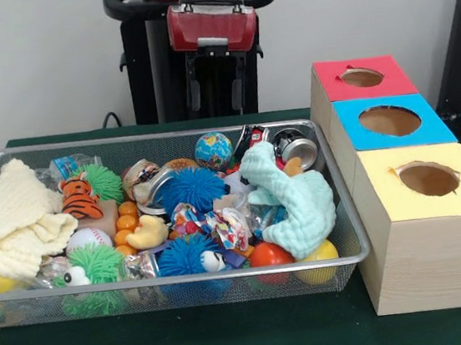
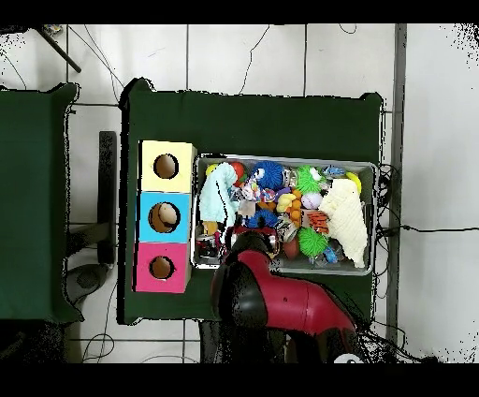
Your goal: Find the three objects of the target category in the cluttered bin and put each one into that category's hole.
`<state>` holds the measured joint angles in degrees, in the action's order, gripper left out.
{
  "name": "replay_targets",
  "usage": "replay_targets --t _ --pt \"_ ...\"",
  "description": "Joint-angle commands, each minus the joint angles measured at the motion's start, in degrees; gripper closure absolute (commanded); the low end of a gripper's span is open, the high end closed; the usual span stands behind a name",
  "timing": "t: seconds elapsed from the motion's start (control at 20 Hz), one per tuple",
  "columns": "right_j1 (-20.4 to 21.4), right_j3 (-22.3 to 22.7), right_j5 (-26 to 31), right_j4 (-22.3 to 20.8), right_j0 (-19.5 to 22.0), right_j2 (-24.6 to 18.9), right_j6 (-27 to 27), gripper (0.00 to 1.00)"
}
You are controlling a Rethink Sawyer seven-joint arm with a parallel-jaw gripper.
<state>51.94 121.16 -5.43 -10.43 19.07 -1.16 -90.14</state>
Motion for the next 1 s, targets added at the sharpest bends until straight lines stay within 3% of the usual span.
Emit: replay_targets --t 0.05,0.25,1.0 --pt "1.94 -4.90 12.89 3.32 0.13 -5.88 -6.58 0.00" --pt "2.71 -7.18 17.80 4.26 -0.13 -6.18 -5.65 0.00" --pt "1.75 -13.53 22.95 3.09 -1.39 -5.48 -5.20 0.00"
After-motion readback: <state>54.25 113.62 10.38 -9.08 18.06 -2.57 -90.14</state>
